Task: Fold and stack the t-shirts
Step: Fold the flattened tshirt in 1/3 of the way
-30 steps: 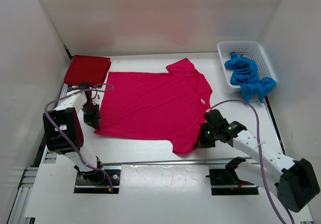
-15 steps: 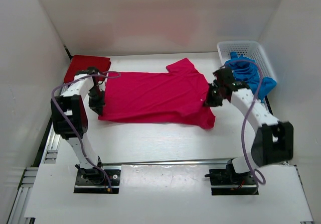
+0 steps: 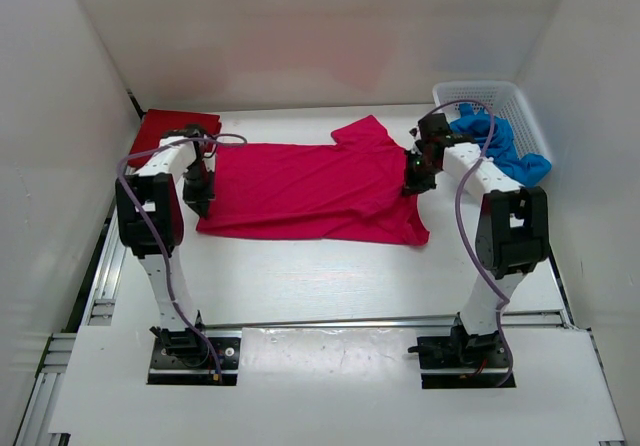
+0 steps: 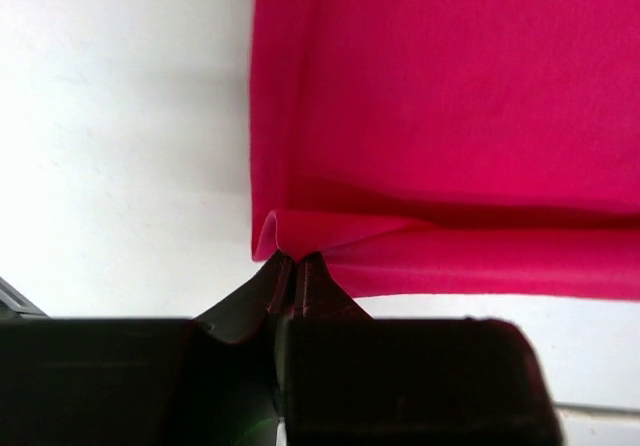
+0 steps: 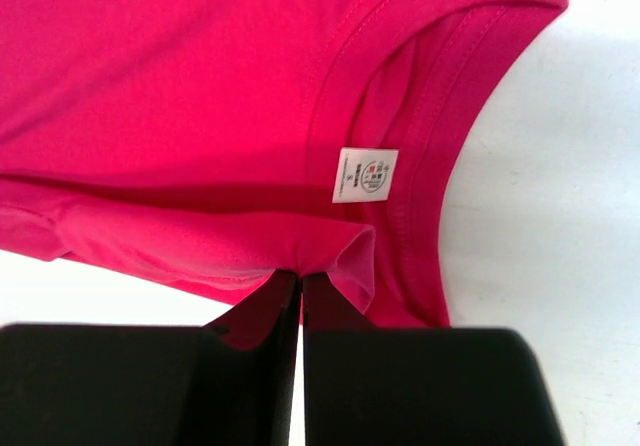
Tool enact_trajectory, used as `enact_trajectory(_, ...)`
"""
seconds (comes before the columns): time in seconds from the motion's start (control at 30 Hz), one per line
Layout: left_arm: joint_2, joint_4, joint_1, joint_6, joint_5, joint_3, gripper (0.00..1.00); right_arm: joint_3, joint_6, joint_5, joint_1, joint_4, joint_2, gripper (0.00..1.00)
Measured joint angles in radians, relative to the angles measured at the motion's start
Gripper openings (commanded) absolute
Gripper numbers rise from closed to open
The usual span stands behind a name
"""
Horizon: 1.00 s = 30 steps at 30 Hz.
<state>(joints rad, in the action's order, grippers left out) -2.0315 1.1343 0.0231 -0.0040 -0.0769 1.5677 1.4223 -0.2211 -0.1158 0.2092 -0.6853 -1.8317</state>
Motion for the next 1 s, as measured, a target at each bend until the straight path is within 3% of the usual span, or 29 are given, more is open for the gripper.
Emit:
enact_trajectory(0.53,-0.089,-0.035,-0.006,0.0,-0.045,0.104,0.1,0.133,0.043,-0.006,-0.013,-0.048,-0.123,0.0)
enact_trajectory(0.8,-0.108,-0.035,-0.006,0.0,-0.056,0.146,0.17,0.195,0.045,0.0,-0.013,-0.079,-0.172,0.02)
enact_trajectory(0.9,-0.122,-0.034,-0.006,0.0,-0.076,0.183,0.2,0.253,0.035,0.009,-0.014,-0.094,-0.216,0.16)
enact_trajectory(1.0,-0.14,-0.043,-0.006,0.006,-0.093,0.214,0.46,0.323,0.016,0.027,-0.018,-0.109,-0.256,0.47)
